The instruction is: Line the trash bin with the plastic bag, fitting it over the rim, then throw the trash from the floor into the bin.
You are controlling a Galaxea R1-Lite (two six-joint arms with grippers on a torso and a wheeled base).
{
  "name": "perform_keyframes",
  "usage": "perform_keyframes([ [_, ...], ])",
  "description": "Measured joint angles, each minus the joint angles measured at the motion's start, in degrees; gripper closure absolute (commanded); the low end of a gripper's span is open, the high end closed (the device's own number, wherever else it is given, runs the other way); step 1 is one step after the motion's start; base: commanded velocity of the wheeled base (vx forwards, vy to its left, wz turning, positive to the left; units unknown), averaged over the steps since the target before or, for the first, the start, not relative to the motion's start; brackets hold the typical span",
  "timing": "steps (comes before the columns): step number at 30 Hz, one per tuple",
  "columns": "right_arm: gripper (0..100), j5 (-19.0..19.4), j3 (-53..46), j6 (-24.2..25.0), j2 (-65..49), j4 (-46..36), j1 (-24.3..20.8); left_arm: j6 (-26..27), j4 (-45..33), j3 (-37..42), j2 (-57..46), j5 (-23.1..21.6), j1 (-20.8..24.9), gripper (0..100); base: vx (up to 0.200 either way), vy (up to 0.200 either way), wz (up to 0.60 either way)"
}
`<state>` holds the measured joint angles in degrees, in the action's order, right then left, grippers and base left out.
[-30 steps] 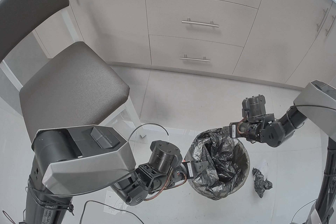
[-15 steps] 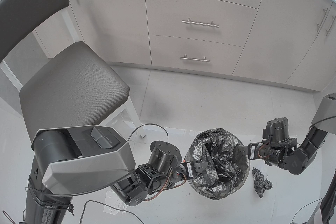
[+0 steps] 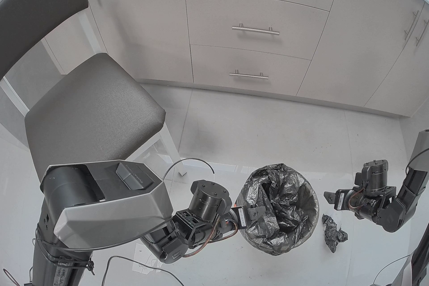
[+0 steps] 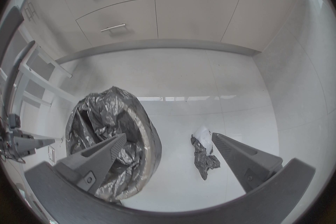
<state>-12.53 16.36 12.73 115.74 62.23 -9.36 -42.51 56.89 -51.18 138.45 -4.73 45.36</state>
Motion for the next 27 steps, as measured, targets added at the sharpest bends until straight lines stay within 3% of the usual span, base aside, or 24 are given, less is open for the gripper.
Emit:
perform_keyframes([
  [12,0,-0.5,-13.8,-1.1,3.6,23.4,0.0,2.5,0.0,0.4,0.0,-0.1,0.0,0,0.000,0.000,0.00],
  [20,0,-0.4,-14.5,-1.2,9.3,26.7,0.7,3.2,0.0,0.7,0.0,-0.1,0.0,0,0.000,0.000,0.00],
  [27,0,-0.5,-3.9,-2.3,13.0,22.8,4.3,3.2,0.0,0.8,0.0,-0.1,0.0,0,0.000,0.000,0.00],
])
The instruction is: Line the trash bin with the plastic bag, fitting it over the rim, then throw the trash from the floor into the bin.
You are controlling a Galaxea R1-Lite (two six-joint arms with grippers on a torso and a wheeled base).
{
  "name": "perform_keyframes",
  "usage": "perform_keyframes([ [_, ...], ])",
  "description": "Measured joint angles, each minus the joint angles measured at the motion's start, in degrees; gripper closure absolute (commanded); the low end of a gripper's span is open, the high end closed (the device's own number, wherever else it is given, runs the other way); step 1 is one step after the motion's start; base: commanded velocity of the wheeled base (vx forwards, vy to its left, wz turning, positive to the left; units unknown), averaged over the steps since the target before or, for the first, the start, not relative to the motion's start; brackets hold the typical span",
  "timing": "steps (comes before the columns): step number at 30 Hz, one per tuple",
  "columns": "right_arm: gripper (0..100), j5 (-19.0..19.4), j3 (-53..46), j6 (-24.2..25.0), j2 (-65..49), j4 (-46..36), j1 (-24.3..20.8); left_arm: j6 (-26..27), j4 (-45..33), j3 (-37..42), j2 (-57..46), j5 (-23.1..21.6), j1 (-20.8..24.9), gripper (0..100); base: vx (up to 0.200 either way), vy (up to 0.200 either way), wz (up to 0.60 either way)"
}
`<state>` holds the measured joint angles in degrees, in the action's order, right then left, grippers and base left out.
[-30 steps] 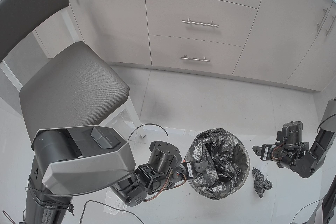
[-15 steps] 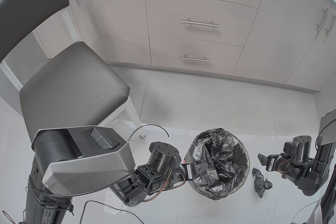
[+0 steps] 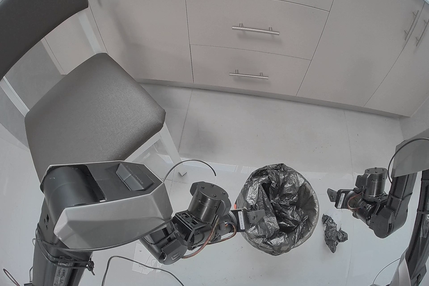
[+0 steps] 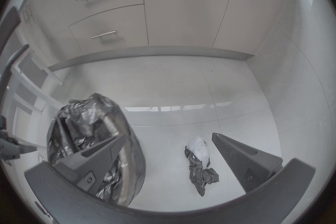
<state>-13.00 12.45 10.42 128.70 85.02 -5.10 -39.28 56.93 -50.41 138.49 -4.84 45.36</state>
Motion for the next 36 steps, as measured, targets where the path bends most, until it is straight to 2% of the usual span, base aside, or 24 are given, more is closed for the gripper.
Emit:
perform_keyframes([
  [15,0,-0.4,41.6,-0.4,3.7,-39.9,6.5,0.0,0.0,0.0,0.0,0.0,0.0,0,0.000,0.000,0.00],
  [25,0,-1.1,69.5,-0.1,11.8,-56.8,9.2,0.1,0.1,-0.1,0.1,0.0,0.0,0,0.000,0.000,0.00],
  [32,0,-3.7,89.5,1.6,22.1,-65.3,11.0,0.1,0.8,0.0,0.3,0.0,0.0,0,0.000,0.000,0.00],
  [36,0,-5.1,97.6,3.4,29.4,-69.4,11.9,0.2,1.3,0.0,0.5,0.0,0.0,0,0.000,0.000,0.00],
])
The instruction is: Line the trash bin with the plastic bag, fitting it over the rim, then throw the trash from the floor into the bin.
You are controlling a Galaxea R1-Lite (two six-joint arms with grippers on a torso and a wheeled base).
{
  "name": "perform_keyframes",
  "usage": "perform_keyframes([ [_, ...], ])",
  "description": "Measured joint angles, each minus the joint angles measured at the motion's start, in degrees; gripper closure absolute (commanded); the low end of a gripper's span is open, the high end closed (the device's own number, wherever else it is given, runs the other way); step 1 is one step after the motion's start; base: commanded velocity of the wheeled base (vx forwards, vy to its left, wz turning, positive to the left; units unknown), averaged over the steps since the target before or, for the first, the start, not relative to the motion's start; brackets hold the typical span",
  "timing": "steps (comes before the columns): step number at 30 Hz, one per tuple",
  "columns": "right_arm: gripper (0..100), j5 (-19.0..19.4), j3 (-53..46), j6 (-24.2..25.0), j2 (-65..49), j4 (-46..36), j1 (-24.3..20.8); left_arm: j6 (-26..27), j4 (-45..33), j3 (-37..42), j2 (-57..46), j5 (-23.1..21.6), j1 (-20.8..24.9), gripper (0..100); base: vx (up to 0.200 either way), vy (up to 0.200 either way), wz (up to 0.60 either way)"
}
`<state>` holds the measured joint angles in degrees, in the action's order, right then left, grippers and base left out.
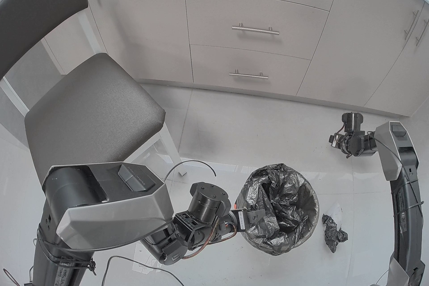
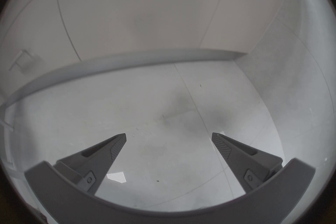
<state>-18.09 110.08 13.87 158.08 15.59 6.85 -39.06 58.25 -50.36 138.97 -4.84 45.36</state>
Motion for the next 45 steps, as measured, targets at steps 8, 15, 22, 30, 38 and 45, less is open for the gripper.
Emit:
perform_keyframes([
  [8,0,-1.0,4.3,1.6,9.5,-2.9,1.5,0.1,0.5,0.1,0.3,0.0,0.1,0,0.000,0.000,0.00],
  [15,0,-0.8,4.5,1.6,11.9,-7.1,1.7,0.1,0.5,0.0,0.4,0.1,0.1,0,0.000,0.000,0.00],
  [22,0,0.3,4.5,1.2,12.3,-13.1,1.5,0.1,0.5,0.1,0.4,0.1,0.1,0,0.000,0.000,0.00],
  [30,0,1.4,4.5,-3.0,12.8,-16.3,1.3,0.1,0.4,0.1,0.4,0.1,0.1,0,0.000,0.000,0.00],
  [38,0,1.3,4.5,-9.8,14.2,-21.2,1.2,0.1,0.4,0.0,0.4,0.1,0.1,0,0.000,0.000,0.00],
  [45,0,1.0,4.5,-10.5,15.3,-22.9,1.0,0.1,0.4,0.0,0.4,0.1,0.1,0,0.000,0.000,0.00],
])
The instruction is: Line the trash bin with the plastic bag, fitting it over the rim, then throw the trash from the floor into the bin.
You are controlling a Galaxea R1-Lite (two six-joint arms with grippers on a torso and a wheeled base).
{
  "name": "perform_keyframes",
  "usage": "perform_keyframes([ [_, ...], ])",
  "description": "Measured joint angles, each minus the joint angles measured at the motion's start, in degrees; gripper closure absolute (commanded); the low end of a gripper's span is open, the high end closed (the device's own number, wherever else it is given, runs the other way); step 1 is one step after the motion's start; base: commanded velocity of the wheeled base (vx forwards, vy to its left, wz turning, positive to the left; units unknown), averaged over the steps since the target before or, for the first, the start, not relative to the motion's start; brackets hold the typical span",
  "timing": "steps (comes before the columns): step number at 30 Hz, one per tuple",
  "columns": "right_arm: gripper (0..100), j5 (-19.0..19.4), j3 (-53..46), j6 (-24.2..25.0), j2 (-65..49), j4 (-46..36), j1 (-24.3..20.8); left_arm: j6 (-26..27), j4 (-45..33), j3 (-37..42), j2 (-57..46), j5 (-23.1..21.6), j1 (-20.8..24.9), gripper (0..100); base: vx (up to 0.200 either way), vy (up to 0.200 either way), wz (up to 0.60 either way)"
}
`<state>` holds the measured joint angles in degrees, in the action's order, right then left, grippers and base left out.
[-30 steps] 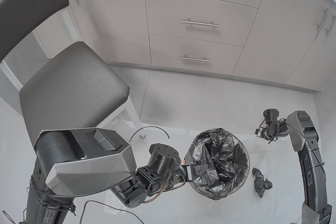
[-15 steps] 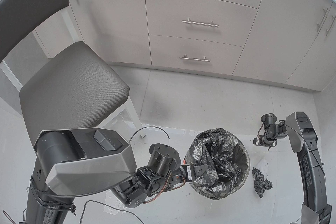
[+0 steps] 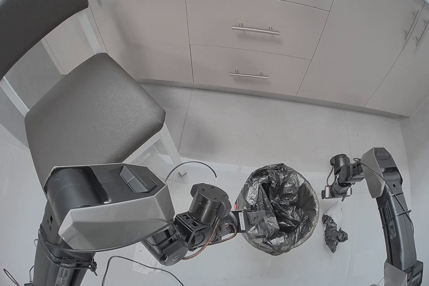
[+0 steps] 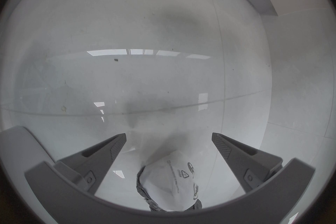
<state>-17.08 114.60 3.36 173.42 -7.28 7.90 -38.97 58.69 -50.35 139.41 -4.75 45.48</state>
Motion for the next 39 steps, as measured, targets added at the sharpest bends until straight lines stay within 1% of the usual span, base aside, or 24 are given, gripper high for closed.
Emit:
perform_keyframes([
  [2,0,-0.1,0.0,0.0,0.3,-1.1,0.0,0.0,0.0,0.0,0.0,0.0,0.0,0,0.000,0.000,0.00],
  [6,0,-0.5,0.0,0.0,1.1,-8.9,-0.2,0.0,0.0,0.0,0.0,0.0,0.0,0,0.000,0.000,0.00],
  [9,0,-2.6,0.0,-0.1,2.1,-15.4,-0.2,0.1,0.0,0.0,0.0,0.0,0.0,0,0.000,0.000,0.00],
  [11,0,-4.0,0.0,-0.2,2.6,-17.3,-0.2,0.6,0.0,0.0,0.0,0.0,0.0,0,0.000,0.000,0.00],
  [15,0,-4.6,0.0,-0.2,3.5,-17.3,-0.2,1.4,0.1,0.1,0.1,0.0,0.0,0,0.000,0.000,0.00],
  [25,0,-4.6,0.0,-0.1,4.1,-16.8,-0.3,1.5,0.3,0.1,0.3,0.0,0.0,0,0.000,0.000,0.00],
  [26,100,-4.6,0.0,-0.1,4.1,-16.8,-0.3,1.5,0.4,0.1,0.3,0.0,0.0,0,0.000,0.000,0.00],
  [39,100,-4.7,0.0,0.4,4.1,-16.9,-0.6,1.5,1.5,0.4,0.5,0.0,-0.1,0,0.000,0.000,0.00],
])
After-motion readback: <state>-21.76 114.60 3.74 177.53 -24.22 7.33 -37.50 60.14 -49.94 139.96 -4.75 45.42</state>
